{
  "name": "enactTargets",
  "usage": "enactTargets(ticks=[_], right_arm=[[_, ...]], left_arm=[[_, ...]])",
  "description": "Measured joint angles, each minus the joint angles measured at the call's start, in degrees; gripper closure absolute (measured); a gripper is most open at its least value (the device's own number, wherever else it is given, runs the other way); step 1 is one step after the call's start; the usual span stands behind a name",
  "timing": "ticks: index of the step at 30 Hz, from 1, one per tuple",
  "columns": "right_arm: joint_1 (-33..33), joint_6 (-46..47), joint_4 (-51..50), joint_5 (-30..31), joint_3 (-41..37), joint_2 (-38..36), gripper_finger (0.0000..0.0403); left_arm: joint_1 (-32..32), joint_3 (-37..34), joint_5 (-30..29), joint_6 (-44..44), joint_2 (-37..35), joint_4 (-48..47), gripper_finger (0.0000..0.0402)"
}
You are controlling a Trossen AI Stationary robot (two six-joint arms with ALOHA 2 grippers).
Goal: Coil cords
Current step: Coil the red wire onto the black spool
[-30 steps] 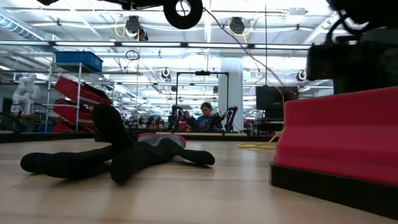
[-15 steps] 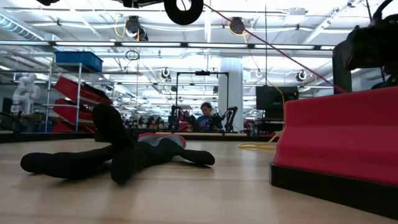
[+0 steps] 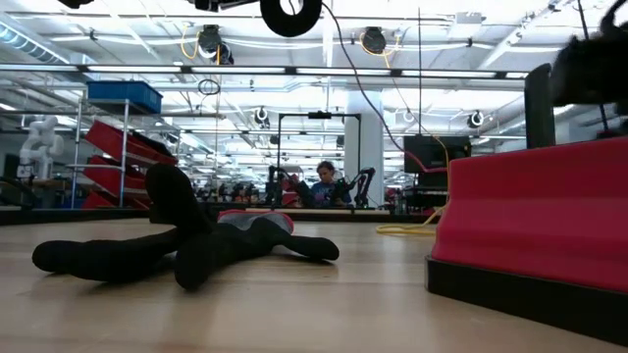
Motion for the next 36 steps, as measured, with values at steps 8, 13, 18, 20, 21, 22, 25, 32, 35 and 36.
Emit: enactTargets(ticks=[8,13,18,20,21,22,25,32,35,36], right_arm=[[-2.9,-9.2,8.6,11.3,0.0,-0.2,0.0294],[-4.1,-18.6,15.0,21.3,0.4,-1.7,0.0307],[-4.9,-31.0,16.4,37.4,4.2,-2.5,0.0313],[-5.9,-36.3,20.9,40.3,4.7,-2.4,0.0313],[-6.7,-39.4,24.4,40.3,4.8,-2.2,0.0312],[-7.5,-42.4,27.5,39.9,4.8,-2.0,0.0311],[-10.3,-49.7,33.8,35.9,4.8,-1.2,0.0308],[-15.9,-51.6,33.7,36.1,4.8,-0.1,0.0316],[-17.5,-49.5,30.9,36.1,4.8,-0.1,0.0316],[-18.0,-48.3,29.3,36.1,4.8,-0.1,0.0316]], left_arm=[[0.0,0.0,0.3,-1.6,0.0,-0.1,0.0402],[1.2,0.0,1.0,-5.3,0.0,0.4,0.0402],[3.4,0.0,3.1,-9.7,0.0,0.3,0.0402],[4.0,0.0,4.1,-10.9,0.0,0.4,0.0402],[4.3,0.0,4.4,-11.5,0.0,0.4,0.0402],[4.7,0.0,4.8,-11.9,0.1,0.4,0.0402],[5.3,0.0,5.7,-13.4,1.5,1.9,0.0402],[5.5,0.0,7.2,-14.2,9.6,9.6,0.0402],[5.5,0.0,7.2,-14.4,12.1,12.7,0.0402],[5.5,0.0,7.1,-14.5,12.7,13.7,0.0402]])
